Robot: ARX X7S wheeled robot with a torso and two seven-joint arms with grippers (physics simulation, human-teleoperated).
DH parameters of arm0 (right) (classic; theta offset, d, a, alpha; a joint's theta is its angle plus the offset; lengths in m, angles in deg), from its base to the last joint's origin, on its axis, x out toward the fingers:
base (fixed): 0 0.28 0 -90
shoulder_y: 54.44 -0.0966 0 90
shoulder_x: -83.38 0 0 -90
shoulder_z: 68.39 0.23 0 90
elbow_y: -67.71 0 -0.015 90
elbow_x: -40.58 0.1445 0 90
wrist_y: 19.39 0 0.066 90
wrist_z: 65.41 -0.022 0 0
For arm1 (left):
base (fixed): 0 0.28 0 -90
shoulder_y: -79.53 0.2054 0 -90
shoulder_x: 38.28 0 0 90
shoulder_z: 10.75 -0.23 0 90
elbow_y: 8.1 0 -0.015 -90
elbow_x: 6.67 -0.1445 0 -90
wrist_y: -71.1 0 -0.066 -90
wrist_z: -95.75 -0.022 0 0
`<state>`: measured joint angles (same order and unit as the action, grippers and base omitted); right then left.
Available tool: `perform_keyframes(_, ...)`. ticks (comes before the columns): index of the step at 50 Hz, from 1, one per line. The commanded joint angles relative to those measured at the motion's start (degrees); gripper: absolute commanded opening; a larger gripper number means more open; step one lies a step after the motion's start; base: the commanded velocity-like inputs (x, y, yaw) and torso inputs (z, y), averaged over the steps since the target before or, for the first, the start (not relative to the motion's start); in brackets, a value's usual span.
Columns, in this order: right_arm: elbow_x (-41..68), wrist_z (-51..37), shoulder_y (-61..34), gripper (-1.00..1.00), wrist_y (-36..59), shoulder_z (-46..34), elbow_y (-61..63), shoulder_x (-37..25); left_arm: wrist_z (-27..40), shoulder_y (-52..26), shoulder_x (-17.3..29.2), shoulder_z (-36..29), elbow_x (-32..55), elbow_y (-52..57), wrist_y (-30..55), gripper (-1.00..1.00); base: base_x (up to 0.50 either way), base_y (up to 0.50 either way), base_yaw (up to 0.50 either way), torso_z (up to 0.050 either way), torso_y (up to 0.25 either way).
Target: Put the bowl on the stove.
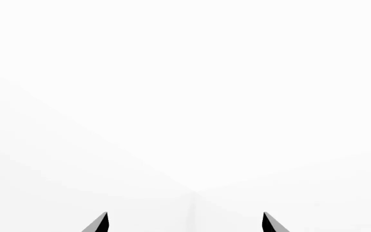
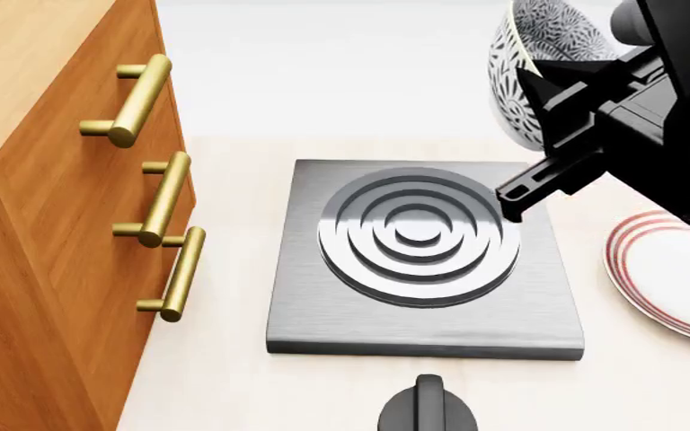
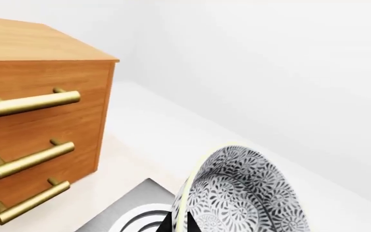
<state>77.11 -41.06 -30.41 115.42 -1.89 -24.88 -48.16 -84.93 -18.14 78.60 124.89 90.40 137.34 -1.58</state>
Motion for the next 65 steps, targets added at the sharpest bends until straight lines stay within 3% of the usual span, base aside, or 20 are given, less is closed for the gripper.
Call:
perform_keyframes(1,-1.65,-0.05,0.64,-1.0,-0.46,2.05,1.67,0.84,-1.24,0.15,-1.19,1.38,-1.0,0.16,-0.16,1.0,0.0,0.0,0.0,0.0,0.0)
perform_keyframes(16,-2.2,2.6,0.01,-1.0,-2.31,0.46,-0.4,1.78,-1.02,0.0,-0.99,1.45,-0.87,0.17,-0.27,1.0,0.0,0.0,0.0,0.0,0.0)
perform_keyframes(27,-12.69,12.39,-11.5,-1.0,-19.02,-7.53,-35.07,15.04,-0.82,-0.01,-0.61,1.85,-0.97,0.06,-0.35,1.0,0.0,0.0,0.0,0.0,0.001)
perform_keyframes(33,-18.09,19.29,-22.2,-1.0,-38.86,-9.94,-72.13,26.56,-1.02,0.08,-0.78,1.69,-1.15,-0.06,-0.21,1.0,0.0,0.0,0.0,0.0,0.0)
perform_keyframes(43,-27.55,19.08,-21.17,-1.0,-35.74,-1.46,-72.4,29.44,-0.78,0.12,-1.17,0.95,-1.57,-0.26,0.14,1.0,0.0,0.0,0.0,0.0,0.001)
perform_keyframes(50,-33.05,19.1,-20.66,-1.0,-34.6,4.36,-72.4,31.17,0.98,1.26,1.19,0.57,2.95,-1.18,0.38,1.0,0.0,0.0,0.0,0.0,0.0)
perform_keyframes(65,-35.93,16.77,-20.2,-1.0,-32.34,10.19,-72.4,32.29,1.32,-0.03,-0.03,-0.43,-0.94,-0.96,0.91,1.0,0.0,0.0,0.0,0.0,0.001)
